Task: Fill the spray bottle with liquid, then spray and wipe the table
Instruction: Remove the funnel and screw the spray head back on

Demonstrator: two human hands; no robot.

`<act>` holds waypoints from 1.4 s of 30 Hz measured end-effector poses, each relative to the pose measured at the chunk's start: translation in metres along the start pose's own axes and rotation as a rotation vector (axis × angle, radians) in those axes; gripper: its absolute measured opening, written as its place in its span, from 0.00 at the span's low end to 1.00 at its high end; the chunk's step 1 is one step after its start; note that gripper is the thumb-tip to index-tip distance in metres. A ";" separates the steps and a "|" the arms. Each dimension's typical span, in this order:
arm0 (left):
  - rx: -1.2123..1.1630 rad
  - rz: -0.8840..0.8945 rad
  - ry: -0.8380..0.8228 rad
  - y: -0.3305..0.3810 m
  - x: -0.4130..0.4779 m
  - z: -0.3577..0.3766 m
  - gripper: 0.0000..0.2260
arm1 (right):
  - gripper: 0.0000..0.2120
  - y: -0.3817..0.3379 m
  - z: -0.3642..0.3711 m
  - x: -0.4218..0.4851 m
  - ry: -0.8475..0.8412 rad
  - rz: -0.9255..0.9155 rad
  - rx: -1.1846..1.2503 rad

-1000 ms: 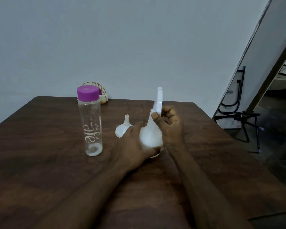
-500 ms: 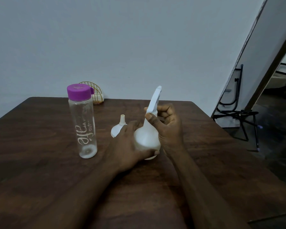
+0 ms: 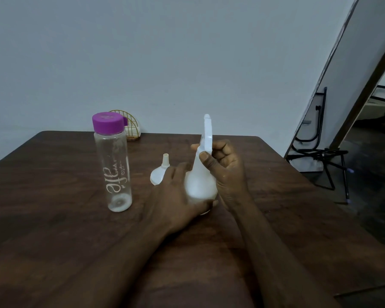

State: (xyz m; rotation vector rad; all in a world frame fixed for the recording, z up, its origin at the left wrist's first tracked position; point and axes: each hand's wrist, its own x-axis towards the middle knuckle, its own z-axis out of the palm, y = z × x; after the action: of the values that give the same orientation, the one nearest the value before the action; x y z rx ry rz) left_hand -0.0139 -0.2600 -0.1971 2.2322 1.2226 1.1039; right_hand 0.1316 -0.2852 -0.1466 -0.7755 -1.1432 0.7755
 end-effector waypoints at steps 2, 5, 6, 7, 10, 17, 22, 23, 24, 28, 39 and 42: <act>-0.015 0.028 -0.025 -0.002 0.002 -0.001 0.39 | 0.07 0.000 -0.001 0.001 -0.015 0.001 0.000; -0.247 0.047 -0.216 -0.007 0.007 -0.013 0.33 | 0.09 -0.001 -0.003 0.002 -0.049 -0.007 -0.013; -0.327 0.028 -0.281 -0.008 0.008 -0.016 0.32 | 0.11 -0.002 -0.004 0.002 -0.056 -0.007 -0.017; -0.373 0.006 -0.314 -0.009 0.008 -0.019 0.30 | 0.12 -0.002 -0.005 0.002 -0.062 -0.004 -0.021; -0.316 -0.030 -0.221 -0.005 0.008 -0.018 0.32 | 0.11 -0.002 -0.003 0.001 -0.062 0.007 -0.014; 0.077 -0.038 0.016 0.009 -0.002 -0.002 0.41 | 0.07 -0.003 0.001 0.000 -0.038 -0.001 -0.003; -0.290 0.040 -0.304 -0.006 0.007 -0.021 0.33 | 0.11 -0.001 -0.005 0.001 -0.075 0.012 0.014; -0.323 0.031 -0.325 -0.007 0.007 -0.023 0.33 | 0.12 -0.001 -0.006 0.001 -0.078 0.017 0.016; -0.331 0.021 -0.311 -0.008 0.008 -0.023 0.33 | 0.11 0.000 -0.005 0.001 -0.077 0.023 0.022; -0.024 -0.026 -0.078 0.000 0.004 -0.011 0.41 | 0.10 0.000 -0.003 0.001 -0.053 0.038 0.053; -0.273 -0.002 -0.237 -0.006 0.007 -0.022 0.34 | 0.16 -0.001 -0.005 0.001 -0.072 0.044 0.024; 0.020 -0.018 -0.041 0.002 0.001 -0.011 0.41 | 0.15 0.000 -0.003 0.001 -0.068 0.055 0.039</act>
State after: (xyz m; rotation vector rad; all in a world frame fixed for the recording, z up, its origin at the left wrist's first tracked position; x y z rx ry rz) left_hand -0.0207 -0.2610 -0.1887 2.2430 1.2396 1.0384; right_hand 0.1350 -0.2845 -0.1473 -0.7554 -1.1683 0.8738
